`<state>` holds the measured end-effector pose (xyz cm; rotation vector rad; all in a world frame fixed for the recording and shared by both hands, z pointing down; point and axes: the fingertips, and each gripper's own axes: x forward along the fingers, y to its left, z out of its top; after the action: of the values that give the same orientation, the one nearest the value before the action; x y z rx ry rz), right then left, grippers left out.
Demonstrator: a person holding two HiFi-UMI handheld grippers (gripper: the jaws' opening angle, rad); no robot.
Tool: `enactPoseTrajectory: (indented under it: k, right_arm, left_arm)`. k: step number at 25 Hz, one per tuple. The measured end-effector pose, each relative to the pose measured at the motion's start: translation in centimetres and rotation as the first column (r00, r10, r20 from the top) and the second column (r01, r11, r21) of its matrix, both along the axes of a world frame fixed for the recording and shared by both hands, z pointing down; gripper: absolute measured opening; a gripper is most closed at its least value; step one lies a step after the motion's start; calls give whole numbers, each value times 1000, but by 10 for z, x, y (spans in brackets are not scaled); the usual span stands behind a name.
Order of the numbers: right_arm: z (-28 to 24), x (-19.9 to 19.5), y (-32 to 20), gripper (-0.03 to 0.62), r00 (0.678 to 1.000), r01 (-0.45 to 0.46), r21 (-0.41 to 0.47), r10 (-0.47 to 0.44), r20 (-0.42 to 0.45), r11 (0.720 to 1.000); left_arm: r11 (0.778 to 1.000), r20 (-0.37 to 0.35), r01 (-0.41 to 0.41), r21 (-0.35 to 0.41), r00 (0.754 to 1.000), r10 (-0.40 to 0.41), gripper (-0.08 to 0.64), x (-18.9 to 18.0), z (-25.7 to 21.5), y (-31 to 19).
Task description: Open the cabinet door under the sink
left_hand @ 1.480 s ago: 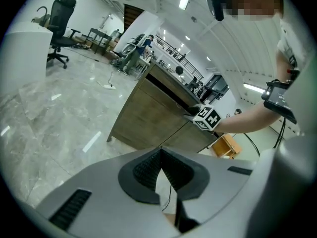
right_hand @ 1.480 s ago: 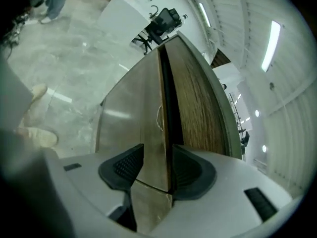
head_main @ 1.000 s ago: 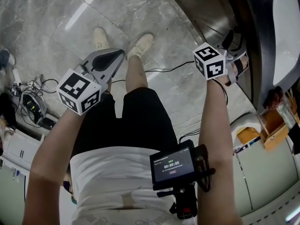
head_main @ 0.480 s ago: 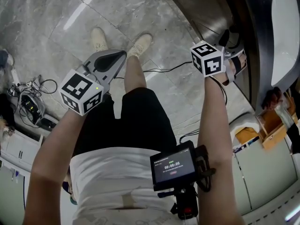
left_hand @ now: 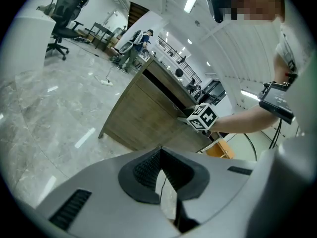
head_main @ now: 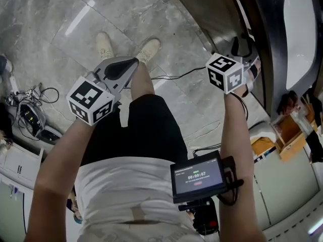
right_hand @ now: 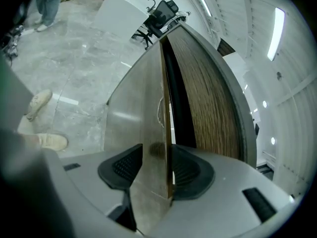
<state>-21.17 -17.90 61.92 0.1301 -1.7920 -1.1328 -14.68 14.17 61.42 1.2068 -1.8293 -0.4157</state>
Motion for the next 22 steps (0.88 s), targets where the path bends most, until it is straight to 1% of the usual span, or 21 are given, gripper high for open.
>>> enactPoseTrajectory:
  k: [2, 6, 10, 12, 15, 19, 22]
  right_arm:
    - [-1, 6, 7, 166, 1000, -6, -40, 6, -6, 999]
    - [-5, 18, 18, 140, 1000, -18, -112, 15, -24, 994]
    - [-6, 23, 31, 107, 998, -45, -209, 35, -51, 977]
    - [-7, 26, 40, 99, 997, -63, -277, 45, -70, 959]
    - [-6, 28, 52, 88, 994, -87, -383, 58, -89, 920]
    - [-7, 29, 56, 80, 987, -135, -462, 80, -137, 876]
    - [-8, 29, 54, 73, 979, -163, -536, 68, -192, 829]
  left_arm:
    - [1000, -2, 0, 2, 1000, 0, 9, 2, -1, 2]
    - [1000, 3, 1, 1, 1000, -1, 9, 5, -5, 9]
    - [1000, 16, 3, -10, 1000, -2, 9, 3, -3, 17]
    - [1000, 21, 3, -17, 1000, -3, 9, 3, -2, 22]
    - [1000, 24, 11, -28, 1000, -11, 9, 3, -1, 29]
    - [999, 23, 19, -35, 1000, -18, 9, 6, -4, 33]
    - [999, 25, 17, -32, 1000, -16, 9, 8, -7, 30]
